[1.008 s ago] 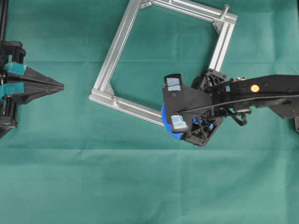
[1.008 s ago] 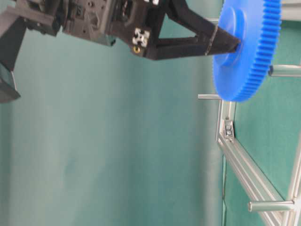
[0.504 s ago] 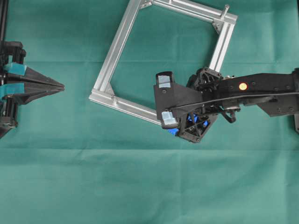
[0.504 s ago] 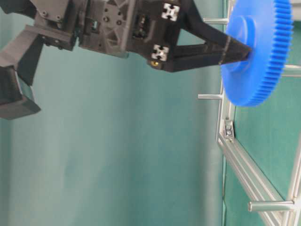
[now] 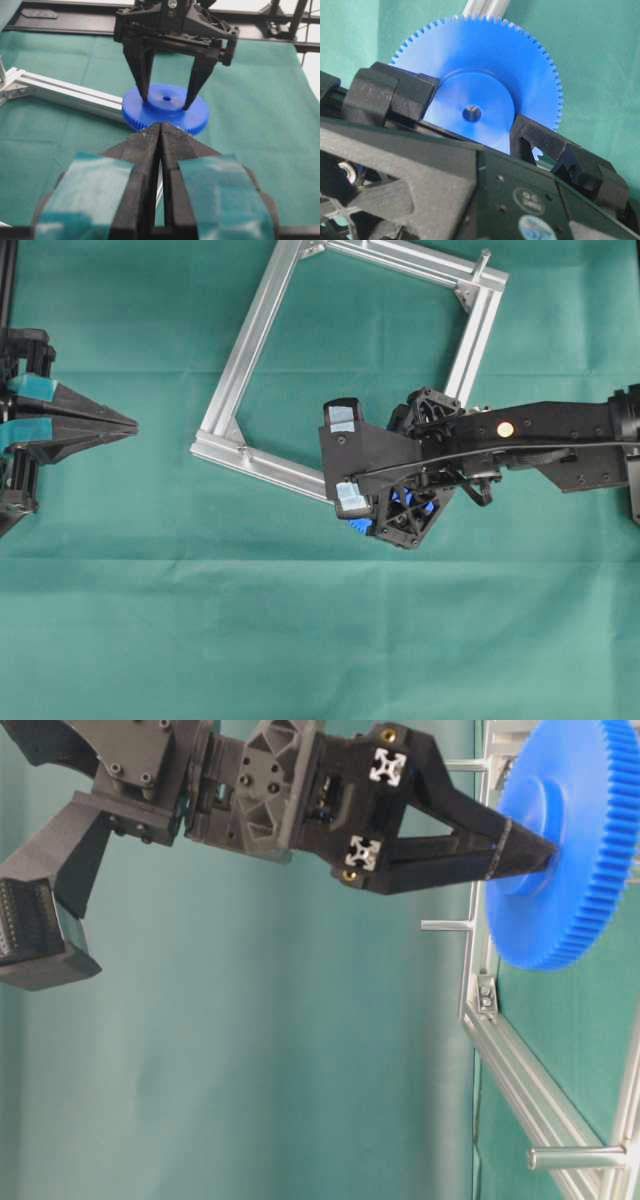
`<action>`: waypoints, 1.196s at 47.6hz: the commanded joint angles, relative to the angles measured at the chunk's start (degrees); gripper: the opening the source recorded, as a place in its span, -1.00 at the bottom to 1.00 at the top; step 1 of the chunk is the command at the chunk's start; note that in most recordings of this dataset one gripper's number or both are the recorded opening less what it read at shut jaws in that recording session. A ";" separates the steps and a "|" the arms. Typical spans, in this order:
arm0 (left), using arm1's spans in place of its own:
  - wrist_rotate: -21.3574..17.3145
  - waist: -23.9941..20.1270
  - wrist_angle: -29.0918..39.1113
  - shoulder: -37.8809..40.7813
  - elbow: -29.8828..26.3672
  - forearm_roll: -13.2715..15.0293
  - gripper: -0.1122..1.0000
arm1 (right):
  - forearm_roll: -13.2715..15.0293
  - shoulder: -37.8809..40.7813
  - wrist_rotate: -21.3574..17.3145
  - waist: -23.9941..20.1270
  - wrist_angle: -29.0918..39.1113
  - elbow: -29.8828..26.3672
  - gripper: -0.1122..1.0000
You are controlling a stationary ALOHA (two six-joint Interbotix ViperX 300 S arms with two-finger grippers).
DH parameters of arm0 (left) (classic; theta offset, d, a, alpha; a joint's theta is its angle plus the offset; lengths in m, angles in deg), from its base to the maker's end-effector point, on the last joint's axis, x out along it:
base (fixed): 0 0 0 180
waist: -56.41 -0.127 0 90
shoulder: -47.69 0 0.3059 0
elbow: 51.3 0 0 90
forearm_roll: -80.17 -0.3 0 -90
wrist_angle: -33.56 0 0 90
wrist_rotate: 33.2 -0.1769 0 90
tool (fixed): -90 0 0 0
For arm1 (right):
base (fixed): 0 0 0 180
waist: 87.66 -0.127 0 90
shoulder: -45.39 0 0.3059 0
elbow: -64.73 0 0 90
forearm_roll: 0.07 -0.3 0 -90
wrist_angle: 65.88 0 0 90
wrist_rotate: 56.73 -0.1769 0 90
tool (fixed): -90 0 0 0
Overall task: Find the location of the shaft and insert the gear.
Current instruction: 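Align the gear's center hole with the shaft using the right gripper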
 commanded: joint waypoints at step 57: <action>0.00 0.09 -0.35 0.26 -1.58 0.09 -0.79 | 2.37 1.93 0.35 -0.70 -3.60 -4.04 0.45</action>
